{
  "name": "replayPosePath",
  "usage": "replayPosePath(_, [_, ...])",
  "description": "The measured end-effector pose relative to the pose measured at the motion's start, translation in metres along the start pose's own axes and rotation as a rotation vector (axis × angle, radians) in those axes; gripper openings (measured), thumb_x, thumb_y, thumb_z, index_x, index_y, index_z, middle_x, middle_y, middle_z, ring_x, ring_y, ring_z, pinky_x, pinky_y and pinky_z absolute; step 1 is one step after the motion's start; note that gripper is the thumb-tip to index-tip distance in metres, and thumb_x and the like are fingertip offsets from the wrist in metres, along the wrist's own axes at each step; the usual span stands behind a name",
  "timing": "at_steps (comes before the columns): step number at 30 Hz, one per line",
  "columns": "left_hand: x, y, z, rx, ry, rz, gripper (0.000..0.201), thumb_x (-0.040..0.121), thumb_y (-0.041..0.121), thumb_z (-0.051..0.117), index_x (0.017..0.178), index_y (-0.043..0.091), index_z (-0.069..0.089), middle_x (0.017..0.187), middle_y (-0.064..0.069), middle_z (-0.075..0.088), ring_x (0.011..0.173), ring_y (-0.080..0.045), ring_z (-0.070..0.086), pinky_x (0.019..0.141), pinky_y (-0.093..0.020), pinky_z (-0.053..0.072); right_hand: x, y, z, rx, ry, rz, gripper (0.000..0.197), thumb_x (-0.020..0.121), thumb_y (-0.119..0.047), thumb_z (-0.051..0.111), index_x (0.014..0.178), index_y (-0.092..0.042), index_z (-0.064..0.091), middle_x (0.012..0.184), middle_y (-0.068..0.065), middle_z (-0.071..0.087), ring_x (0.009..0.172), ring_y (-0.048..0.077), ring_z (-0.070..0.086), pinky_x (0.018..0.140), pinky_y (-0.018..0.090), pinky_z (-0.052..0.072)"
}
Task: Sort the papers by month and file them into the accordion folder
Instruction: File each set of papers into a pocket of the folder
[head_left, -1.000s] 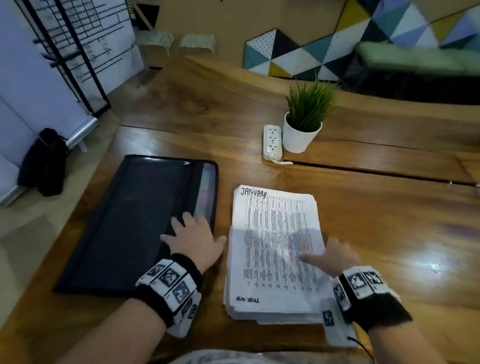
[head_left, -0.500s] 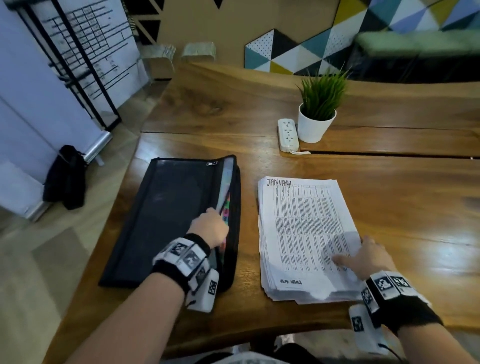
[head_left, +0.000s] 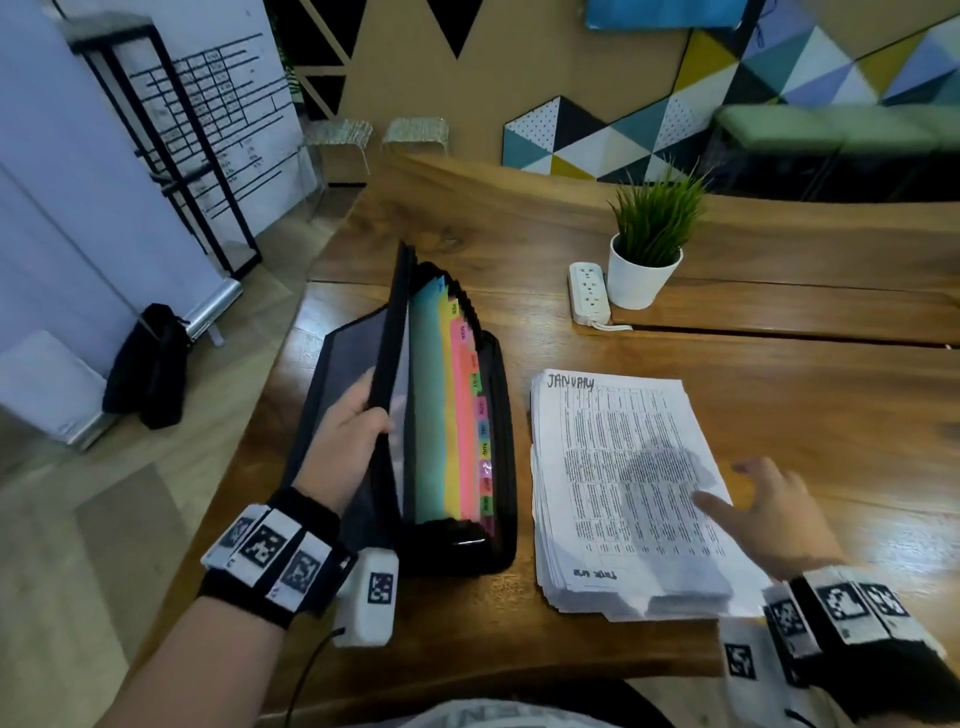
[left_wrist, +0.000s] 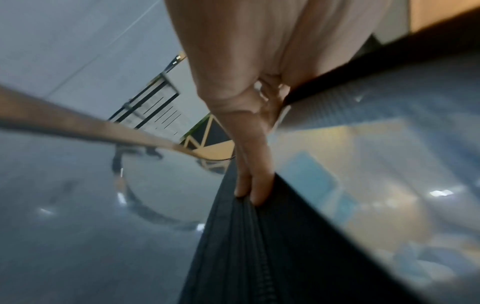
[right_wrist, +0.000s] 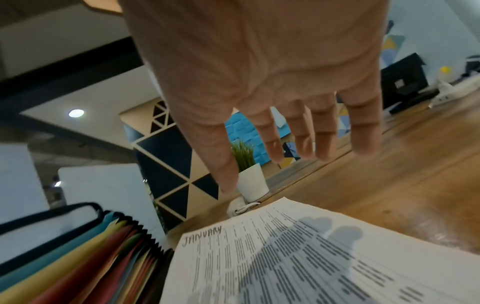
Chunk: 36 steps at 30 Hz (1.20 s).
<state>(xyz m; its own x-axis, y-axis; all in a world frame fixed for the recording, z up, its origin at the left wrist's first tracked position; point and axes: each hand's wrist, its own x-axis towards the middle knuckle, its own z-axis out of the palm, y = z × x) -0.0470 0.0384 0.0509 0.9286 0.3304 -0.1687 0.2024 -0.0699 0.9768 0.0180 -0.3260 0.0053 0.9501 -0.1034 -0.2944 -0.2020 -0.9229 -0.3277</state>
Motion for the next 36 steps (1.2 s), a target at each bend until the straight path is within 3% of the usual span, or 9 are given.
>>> replayPosePath(3, [0.004,0.018,-0.001,0.173,-0.02,0.152,0.07,0.087,-0.001,0.038,0.144,0.04,0.033,0.15,0.012,0.035,0.136,-0.002,0.031,0.113,-0.03,0.027,0.007,-0.008,-0.004,-0.009,-0.083,-0.002,0.066,0.08,-0.05,0.062,0.13,-0.012,0.042,0.131,0.013,0.048,0.113,0.028,0.05,0.092,0.039,0.043])
replayPosePath(7, [0.0,0.04,-0.003,0.333,0.16,0.161,0.053,0.093,0.0,0.033,0.141,0.02,0.044,0.135,-0.006,0.054,0.121,-0.02,0.051,0.104,-0.025,0.037,0.014,-0.021,-0.002,0.009,-0.18,-0.053,0.061,0.081,-0.05,0.061,0.128,-0.016,0.044,0.131,0.008,0.05,0.111,0.023,0.053,0.091,0.038,0.045])
replayPosePath(11, [-0.009,0.049,-0.011,0.289,0.297,0.186,0.051,0.093,-0.001,0.035,0.139,0.016,0.046,0.113,0.018,0.059,0.076,0.016,0.054,0.069,0.005,0.037,0.028,-0.011,0.007,-0.054,-0.204,0.057,0.075,0.077,-0.049,0.067,0.134,-0.01,0.037,0.134,0.011,0.048,0.115,0.027,0.052,0.095,0.04,0.046])
replayPosePath(15, [-0.02,0.052,-0.022,0.176,0.339,0.164,0.056,0.084,0.0,0.04,0.135,0.022,0.053,0.129,0.007,0.059,0.113,-0.015,0.059,0.096,-0.042,0.049,0.043,0.023,0.029,-0.164,-0.205,0.193,0.099,0.059,-0.058,0.076,0.135,-0.009,0.035,0.127,0.014,0.052,0.106,0.028,0.056,0.09,0.041,0.05])
replayPosePath(20, [-0.035,0.06,-0.021,0.152,0.272,0.166,0.055,0.085,-0.01,0.039,0.122,0.026,0.057,0.1,0.031,0.057,0.087,0.025,0.054,0.068,0.003,0.041,0.037,0.025,0.035,-0.162,-0.231,0.176,0.089,0.065,-0.049,0.077,0.132,-0.007,0.037,0.125,0.012,0.054,0.102,0.025,0.057,0.09,0.038,0.05])
replayPosePath(24, [-0.035,0.05,-0.017,0.21,0.264,0.136,0.052,0.088,-0.007,0.038,0.129,0.019,0.057,0.113,0.024,0.059,0.102,0.008,0.058,0.088,-0.015,0.049,0.026,0.008,0.024,-0.279,-0.11,0.128,0.081,0.078,-0.051,0.064,0.137,-0.013,0.026,0.138,0.014,0.037,0.121,0.031,0.043,0.1,0.045,0.042])
replayPosePath(27, [-0.031,0.049,-0.018,0.147,0.357,0.12,0.052,0.087,-0.005,0.039,0.127,0.021,0.06,0.107,0.016,0.062,0.1,-0.014,0.062,0.094,-0.046,0.05,0.018,-0.017,0.009,-0.1,-0.101,-0.074,0.075,0.078,-0.058,0.055,0.135,-0.014,0.037,0.135,0.01,0.044,0.115,0.026,0.05,0.097,0.038,0.044])
replayPosePath(31, [-0.025,0.061,-0.026,0.037,0.504,0.135,0.052,0.084,-0.005,0.041,0.125,0.017,0.062,0.081,0.008,0.068,0.074,-0.023,0.06,0.083,-0.059,0.052,0.002,-0.06,-0.001,0.27,-0.311,-0.358,0.068,0.069,-0.069,0.057,0.117,-0.022,0.055,0.106,-0.004,0.066,0.089,0.011,0.064,0.082,0.029,0.052])
replayPosePath(36, [-0.03,0.068,-0.019,-0.044,0.54,0.193,0.053,0.086,-0.007,0.041,0.114,0.033,0.064,0.085,0.032,0.068,0.087,0.009,0.063,0.085,-0.03,0.051,-0.011,-0.113,0.008,0.887,-0.585,-0.299,0.085,0.046,-0.071,0.073,0.111,-0.019,0.057,0.103,0.01,0.066,0.083,0.027,0.067,0.071,0.035,0.056])
